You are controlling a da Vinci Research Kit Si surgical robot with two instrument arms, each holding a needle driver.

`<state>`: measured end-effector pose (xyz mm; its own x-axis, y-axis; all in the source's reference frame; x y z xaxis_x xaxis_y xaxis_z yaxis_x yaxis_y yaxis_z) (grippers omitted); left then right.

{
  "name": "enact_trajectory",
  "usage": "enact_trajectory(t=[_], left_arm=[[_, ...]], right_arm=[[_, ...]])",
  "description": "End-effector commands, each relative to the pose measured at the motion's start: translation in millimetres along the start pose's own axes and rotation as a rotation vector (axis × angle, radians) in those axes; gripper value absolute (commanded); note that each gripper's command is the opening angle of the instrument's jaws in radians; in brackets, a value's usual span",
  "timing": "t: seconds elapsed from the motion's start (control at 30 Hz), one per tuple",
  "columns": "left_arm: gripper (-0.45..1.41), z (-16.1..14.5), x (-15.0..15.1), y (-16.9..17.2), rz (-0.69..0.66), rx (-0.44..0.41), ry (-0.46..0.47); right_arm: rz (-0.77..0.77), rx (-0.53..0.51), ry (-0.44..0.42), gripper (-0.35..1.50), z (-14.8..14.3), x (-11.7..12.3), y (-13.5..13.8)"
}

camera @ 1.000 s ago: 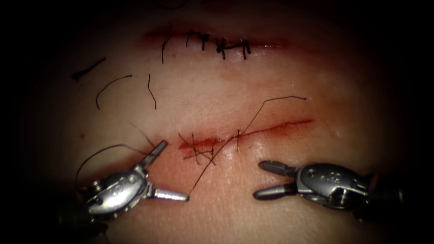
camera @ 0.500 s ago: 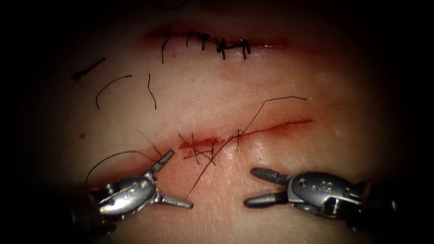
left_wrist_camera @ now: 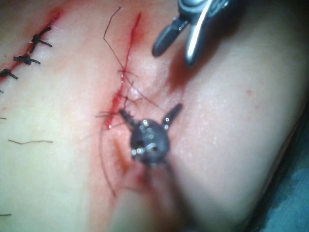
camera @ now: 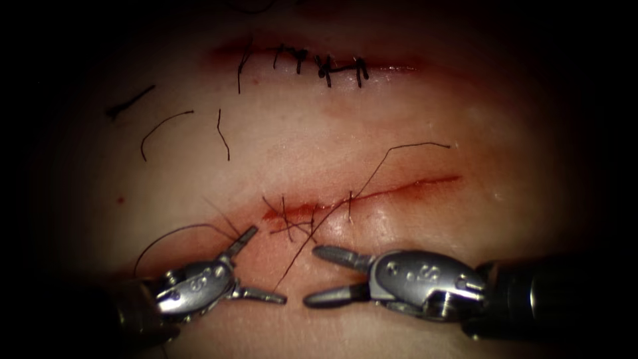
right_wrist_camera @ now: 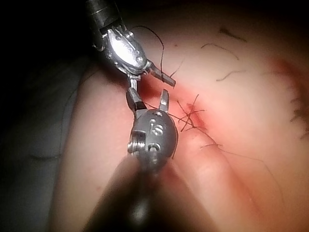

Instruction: Wound Closure

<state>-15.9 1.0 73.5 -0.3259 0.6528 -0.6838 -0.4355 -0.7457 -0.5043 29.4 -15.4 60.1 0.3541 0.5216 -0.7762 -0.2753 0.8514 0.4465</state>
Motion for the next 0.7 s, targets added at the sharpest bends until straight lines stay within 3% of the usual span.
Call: enact_trajectory(t=[0.03,0.1,0.13,0.23,0.37,0.7], left_arm=[[1.14,0.8,-0.5,0.3,0.0,-0.002,-0.001],[1.14,1.0,-0.6,0.5,0.001,-0.002,-0.006],[1.14,1.1,-0.5,0.5,0.0,-0.001,-0.006],[1.14,1.0,-0.4,0.4,-0.001,-0.003,-0.006],[1.14,0.7,-0.1,0.5,-0.003,-0.005,-0.007],[1.13,0.7,0.6,1.3,-0.011,0.001,-0.008]], right_arm=[[-0.003,0.007,0.005,0.91,1.5,0.1,-0.5],[0.003,0.004,0.006,0.83,2.7,0.7,-0.4],[0.006,0.004,0.008,0.68,3.6,1.1,-0.4],[0.009,0.015,-0.006,-0.35,5.4,1.5,-0.2],[0.001,0.006,-0.015,-0.35,8.1,1.8,0.3],[-0.001,-0.01,-0.02,-0.35,10.6,1.7,0.0]])
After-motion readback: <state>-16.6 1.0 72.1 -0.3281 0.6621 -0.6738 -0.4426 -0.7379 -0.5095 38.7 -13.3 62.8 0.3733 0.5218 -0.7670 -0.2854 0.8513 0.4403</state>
